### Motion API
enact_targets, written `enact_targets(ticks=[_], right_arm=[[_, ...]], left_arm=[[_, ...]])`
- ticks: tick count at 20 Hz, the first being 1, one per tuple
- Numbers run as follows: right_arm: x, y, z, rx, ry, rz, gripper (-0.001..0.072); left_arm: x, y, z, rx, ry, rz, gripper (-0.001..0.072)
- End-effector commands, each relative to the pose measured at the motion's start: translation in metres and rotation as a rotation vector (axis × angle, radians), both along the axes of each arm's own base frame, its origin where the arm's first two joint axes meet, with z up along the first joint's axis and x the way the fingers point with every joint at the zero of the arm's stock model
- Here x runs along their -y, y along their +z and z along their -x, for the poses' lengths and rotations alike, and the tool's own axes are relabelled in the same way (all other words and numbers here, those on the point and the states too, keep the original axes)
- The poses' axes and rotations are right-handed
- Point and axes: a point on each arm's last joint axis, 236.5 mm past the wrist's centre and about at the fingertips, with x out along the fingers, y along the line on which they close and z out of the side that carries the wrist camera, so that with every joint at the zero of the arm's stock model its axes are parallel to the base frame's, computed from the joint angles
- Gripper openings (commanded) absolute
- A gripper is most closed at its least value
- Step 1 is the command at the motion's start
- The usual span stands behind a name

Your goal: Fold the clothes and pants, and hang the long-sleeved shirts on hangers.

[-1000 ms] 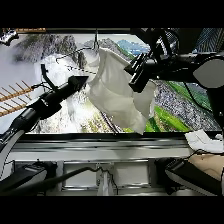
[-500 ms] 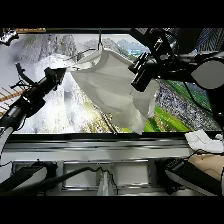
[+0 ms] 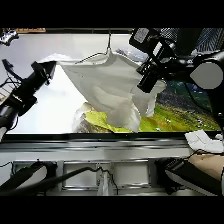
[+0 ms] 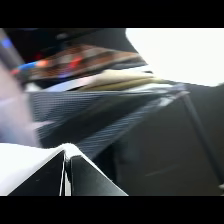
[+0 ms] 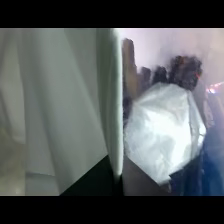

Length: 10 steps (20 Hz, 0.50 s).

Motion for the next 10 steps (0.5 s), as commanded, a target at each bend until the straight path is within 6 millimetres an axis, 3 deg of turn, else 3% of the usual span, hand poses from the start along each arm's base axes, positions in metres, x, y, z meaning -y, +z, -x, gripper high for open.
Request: enact_targets(ticks=[1, 2, 4, 7, 10], right_arm=[[0.025, -0.002, -0.011, 0.04, -0.048, 0.109, 0.0016], [0.031, -0.001, -0.015, 0.057, -0.061, 0.131, 0.0016], [0.039, 0.003, -0.024, 0.093, -0.094, 0.154, 0.0016], [0.057, 0.013, -0.034, 0.149, -0.14, 0.211, 0.0016], [0.058, 0.028, -0.037, 0.181, -0.175, 0.176, 0.0016]], left_arm=[[0.018, 0.077, 0.026, 0.202, -0.09, 0.018, 0.0014], [0.031, 0.098, 0.041, 0.267, -0.137, 0.005, 0.0013], [0.065, 0.117, 0.077, 0.362, -0.275, -0.068, 0.0014], [0.118, 0.098, 0.127, 0.406, -0.479, -0.248, 0.0014], [0.169, 0.071, 0.168, 0.416, -0.667, -0.361, 0.0017]])
